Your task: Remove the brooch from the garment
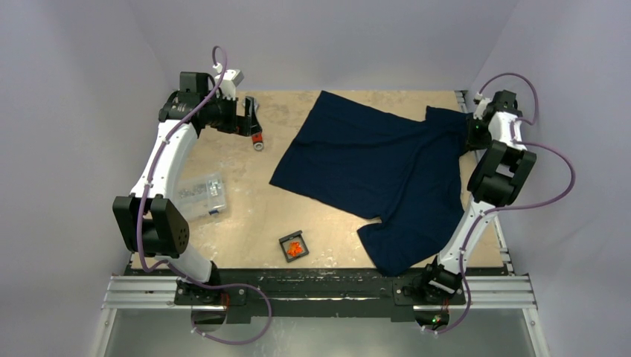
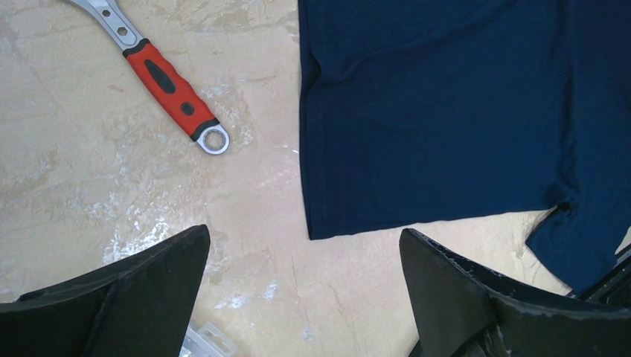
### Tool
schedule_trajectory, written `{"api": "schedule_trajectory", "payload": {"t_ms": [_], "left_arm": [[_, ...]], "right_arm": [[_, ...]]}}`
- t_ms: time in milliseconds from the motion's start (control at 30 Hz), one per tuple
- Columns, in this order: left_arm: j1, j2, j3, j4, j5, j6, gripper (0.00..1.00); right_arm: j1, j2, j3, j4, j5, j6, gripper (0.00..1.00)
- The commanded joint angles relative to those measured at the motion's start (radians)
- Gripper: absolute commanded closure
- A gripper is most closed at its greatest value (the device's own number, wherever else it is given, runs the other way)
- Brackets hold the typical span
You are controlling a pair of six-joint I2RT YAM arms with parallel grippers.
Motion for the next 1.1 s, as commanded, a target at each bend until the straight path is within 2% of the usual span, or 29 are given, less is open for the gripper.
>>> {"api": "schedule_trajectory", "payload": {"t_ms": [0, 833, 900, 967, 1033, 1067], "left_arm": [[0.007, -0.001, 0.035, 0.002, -0.006, -0.001, 0.0], [0.011, 0.034, 0.089, -0.023, -0.01, 0.026, 0.0], [0.011, 0.04, 0.096, -0.023, -0.009, 0.018, 0.0], [0.01, 0.045, 0.104, -0.022, -0.008, 0.015, 0.0], [0.011, 0.046, 0.107, -0.023, -0.008, 0.017, 0.0], [0.012, 0.046, 0.106, -0.023, -0.008, 0.019, 0.0]], "right_arm": [[-0.015, 0.029, 0.064, 0.033, 0.004, 0.044, 0.64], [0.011, 0.073, -0.003, 0.016, 0.008, 0.032, 0.61], [0.011, 0.073, -0.013, 0.014, 0.01, 0.028, 0.66], [0.011, 0.072, -0.017, 0.013, 0.031, 0.017, 0.79], [0.011, 0.067, -0.014, 0.015, 0.073, -0.002, 0.97], [0.011, 0.064, -0.01, 0.016, 0.095, -0.012, 1.0]]}}
